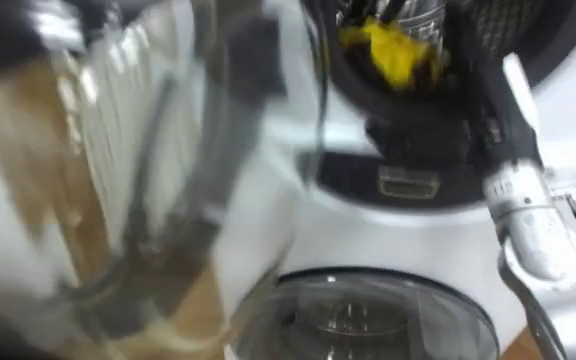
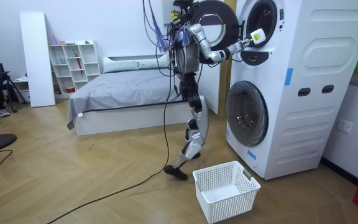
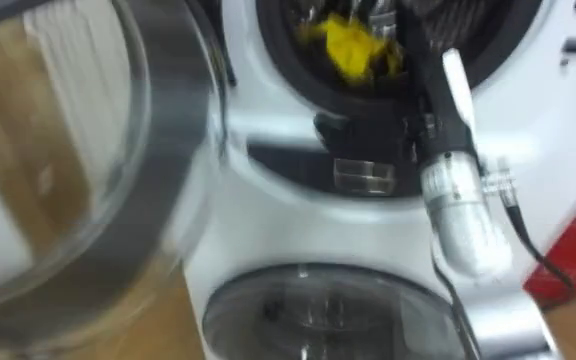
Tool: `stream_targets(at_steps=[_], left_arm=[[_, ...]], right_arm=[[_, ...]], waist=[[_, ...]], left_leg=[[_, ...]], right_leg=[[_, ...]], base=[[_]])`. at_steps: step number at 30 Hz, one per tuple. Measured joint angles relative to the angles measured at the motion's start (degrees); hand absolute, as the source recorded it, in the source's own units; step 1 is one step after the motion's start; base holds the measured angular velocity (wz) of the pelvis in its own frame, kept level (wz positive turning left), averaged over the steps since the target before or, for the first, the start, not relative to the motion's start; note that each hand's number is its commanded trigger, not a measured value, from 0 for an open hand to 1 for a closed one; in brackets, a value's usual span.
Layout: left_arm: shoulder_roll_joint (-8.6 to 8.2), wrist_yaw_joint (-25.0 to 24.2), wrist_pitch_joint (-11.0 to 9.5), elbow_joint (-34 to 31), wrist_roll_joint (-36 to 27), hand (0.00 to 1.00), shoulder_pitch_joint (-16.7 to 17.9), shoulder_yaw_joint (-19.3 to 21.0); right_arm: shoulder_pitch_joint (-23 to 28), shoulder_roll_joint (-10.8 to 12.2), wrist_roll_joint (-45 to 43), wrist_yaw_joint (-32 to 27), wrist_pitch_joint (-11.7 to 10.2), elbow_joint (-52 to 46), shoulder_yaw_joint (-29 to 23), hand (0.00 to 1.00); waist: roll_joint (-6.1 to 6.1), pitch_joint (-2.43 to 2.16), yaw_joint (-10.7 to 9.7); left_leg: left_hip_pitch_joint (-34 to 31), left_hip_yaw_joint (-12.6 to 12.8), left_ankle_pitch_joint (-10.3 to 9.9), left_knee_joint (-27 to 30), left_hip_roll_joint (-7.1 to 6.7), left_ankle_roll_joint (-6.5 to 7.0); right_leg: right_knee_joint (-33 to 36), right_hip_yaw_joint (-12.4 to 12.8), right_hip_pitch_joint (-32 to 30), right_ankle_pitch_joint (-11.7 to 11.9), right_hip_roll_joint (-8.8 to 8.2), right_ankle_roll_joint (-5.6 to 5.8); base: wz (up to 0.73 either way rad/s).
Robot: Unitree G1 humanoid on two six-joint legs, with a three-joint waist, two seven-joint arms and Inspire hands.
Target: Pick clothes from washing machine
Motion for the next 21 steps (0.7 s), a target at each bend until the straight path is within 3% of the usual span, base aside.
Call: stream_targets(at_steps=[2,4,5,6,7,8,9,10,12,15,21], left_arm=[[0.42,0.3,-0.1,0.1,0.1,0.00,-0.1,-1.0],[0.49,0.3,-0.1,0.0,0.1,0.00,-0.5,-1.0],[0.46,0.3,-0.1,0.0,0.1,0.00,-0.4,-1.1],[0.30,0.3,0.0,-0.1,0.1,0.00,0.1,-1.1],[0.16,0.3,0.0,-0.1,0.1,0.00,0.5,-1.1],[-0.09,0.3,0.1,0.0,0.1,0.00,1.6,-1.0],[-0.19,0.7,0.3,0.1,0.2,0.00,2.6,-1.0],[-0.20,0.8,0.4,0.2,0.2,0.00,3.3,-0.9],[-0.16,1.8,1.3,0.4,1.3,0.00,5.4,-0.7],[-0.46,1.9,1.4,0.4,1.7,0.00,7.2,-0.7],[-1.61,1.8,1.2,0.2,1.7,0.00,6.7,-0.7]], right_arm=[[1.6,0.0,-0.1,0.2,0.0,-1.2,0.3,0.00],[2.7,0.0,-0.6,0.2,0.3,-2.0,0.7,0.00],[2.8,0.0,-0.6,0.2,0.8,-2.0,1.1,0.00],[2.9,0.0,-0.6,0.6,1.3,-2.0,1.4,0.00],[3.0,0.0,-0.6,0.8,1.5,-2.1,1.6,0.00],[3.0,0.0,-0.6,1.0,1.8,-2.3,2.1,0.00],[3.0,0.0,-1.1,1.4,2.0,-2.6,2.8,0.00],[3.0,0.0,-1.2,1.7,2.0,-2.8,3.1,0.00],[3.0,0.0,0.1,2.9,2.1,-4.1,3.2,0.00],[3.0,0.0,2.0,3.7,2.1,-4.8,3.2,0.00],[-0.1,0.0,2.0,3.6,2.1,-4.9,2.4,0.00]], waist=[[0.96,-0.02,-0.8],[1.15,-0.06,-0.9],[1.27,-0.09,-1.2],[1.73,-0.18,-1.7],[2.04,-0.50,-1.8],[2.69,-0.66,-1.3],[3.42,-1.01,-1.1],[3.56,-1.28,-1.2],[3.41,-1.41,-1.0],[2.88,-1.31,-1.3],[1.52,-0.84,-1.6]], left_leg=[[1.2,0.3,0.0,-1.2,1.50,0.06],[2.1,0.7,-0.1,-1.9,2.42,0.10],[3.1,0.8,-0.1,-2.6,2.60,0.09],[4.0,0.7,-0.2,-3.0,2.74,0.01],[4.3,0.6,-0.2,-3.3,2.80,-0.08],[5.5,1.0,-0.2,-4.1,2.85,-0.18],[6.1,1.6,-0.2,-4.9,3.17,-0.32],[6.2,1.7,-0.1,-5.2,3.35,-0.44],[6.8,1.8,0.3,-6.5,3.64,-0.99],[7.0,1.9,0.6,-7.2,4.06,-1.43],[6.9,1.6,0.9,-7.9,4.85,-2.37]], right_leg=[[-3.5,-0.8,-3.5,-2.7,2.41,-0.59],[-12.9,-1.0,-5.1,-2.6,4.62,-1.09],[-19.9,-1.2,-5.2,-1.0,5.75,-1.76],[-24.2,-1.0,-4.8,2.5,6.77,-2.18],[-25.3,-0.7,-4.3,3.8,7.30,-2.67],[-28.0,0.2,-2.9,7.2,8.28,-2.56],[-29.5,0.3,-2.5,9.4,8.64,-2.42],[-30.2,0.2,-2.3,9.9,8.86,-2.48],[-30.9,0.2,-1.9,11.0,9.40,-2.86],[-31.1,0.2,-1.8,11.3,9.94,-3.26],[-33.3,-0.1,-0.9,12.0,10.91,-4.12]], base=[[-0.16],[-0.12],[0.03],[0.07],[-0.05],[-0.22],[-0.29],[-0.22],[-0.15],[-0.03],[0.01]])
